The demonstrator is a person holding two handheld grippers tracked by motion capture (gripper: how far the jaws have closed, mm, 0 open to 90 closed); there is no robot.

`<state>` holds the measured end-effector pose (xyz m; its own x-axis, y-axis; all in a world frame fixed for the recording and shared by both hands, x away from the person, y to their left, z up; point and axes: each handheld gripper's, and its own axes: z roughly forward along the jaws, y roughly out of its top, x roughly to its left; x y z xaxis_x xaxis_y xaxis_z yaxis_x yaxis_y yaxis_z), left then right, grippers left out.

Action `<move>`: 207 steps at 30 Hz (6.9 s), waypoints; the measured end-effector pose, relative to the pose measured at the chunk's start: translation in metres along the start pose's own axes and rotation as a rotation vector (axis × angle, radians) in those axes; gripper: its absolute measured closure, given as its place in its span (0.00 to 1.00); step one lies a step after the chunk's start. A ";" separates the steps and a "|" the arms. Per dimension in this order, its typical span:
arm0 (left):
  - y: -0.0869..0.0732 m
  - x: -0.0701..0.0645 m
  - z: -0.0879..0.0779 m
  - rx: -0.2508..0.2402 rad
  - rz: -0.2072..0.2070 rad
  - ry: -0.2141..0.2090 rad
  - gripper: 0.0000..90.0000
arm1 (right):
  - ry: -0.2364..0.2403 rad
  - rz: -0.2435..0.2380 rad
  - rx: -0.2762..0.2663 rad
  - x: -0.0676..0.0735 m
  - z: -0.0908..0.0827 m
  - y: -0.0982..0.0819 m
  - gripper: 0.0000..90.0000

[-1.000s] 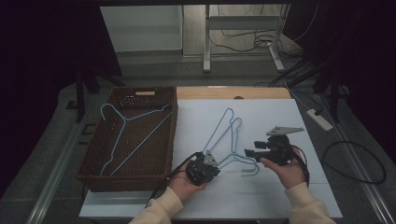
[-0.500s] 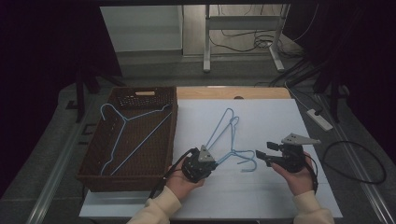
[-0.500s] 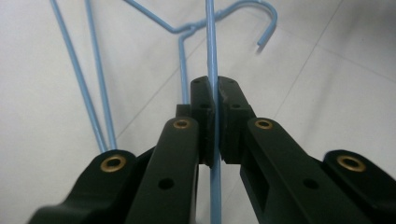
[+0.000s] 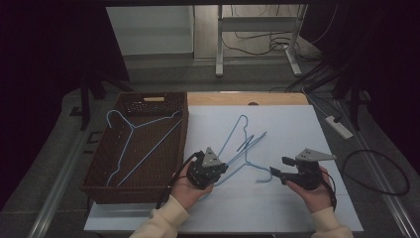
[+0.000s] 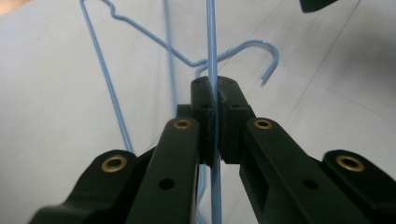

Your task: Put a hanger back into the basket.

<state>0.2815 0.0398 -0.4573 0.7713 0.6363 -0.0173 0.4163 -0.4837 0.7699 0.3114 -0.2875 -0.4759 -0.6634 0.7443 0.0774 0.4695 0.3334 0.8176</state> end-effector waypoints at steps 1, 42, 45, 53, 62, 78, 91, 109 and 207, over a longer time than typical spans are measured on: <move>0.001 -0.001 -0.002 -0.005 0.000 -0.001 0.97 | -0.003 0.002 0.001 0.000 -0.001 -0.001 0.38; 0.002 0.047 -0.130 -0.320 -0.114 -0.015 0.97 | -0.001 -0.019 0.007 0.003 -0.001 -0.012 0.39; 0.000 0.052 -0.138 -0.336 -0.127 -0.006 0.97 | 0.001 -0.022 0.006 0.004 -0.001 -0.012 0.39; -0.007 0.068 -0.154 -0.354 -0.161 0.029 0.97 | 0.001 -0.020 0.005 0.003 -0.002 -0.012 0.39; -0.020 0.090 -0.170 -0.375 -0.211 0.100 0.97 | 0.001 -0.017 0.015 0.002 -0.001 -0.013 0.38; -0.047 0.128 -0.187 -0.338 -0.281 0.184 0.97 | -0.006 -0.027 0.037 0.005 0.003 -0.014 0.38; -0.066 0.147 -0.186 -0.246 -0.315 0.208 0.97 | -0.004 -0.048 0.056 0.008 0.005 -0.015 0.38; -0.090 0.174 -0.170 -0.115 -0.366 0.160 0.97 | -0.004 -0.049 0.059 0.009 0.006 -0.015 0.38; -0.070 0.070 -0.117 -0.131 -0.127 0.044 0.36 | 0.003 -0.059 0.055 0.010 0.006 -0.014 0.38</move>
<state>0.2499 0.1889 -0.4379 0.6932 0.7145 -0.0943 0.4409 -0.3170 0.8397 0.3018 -0.2817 -0.4894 -0.6924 0.7208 0.0312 0.4604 0.4081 0.7883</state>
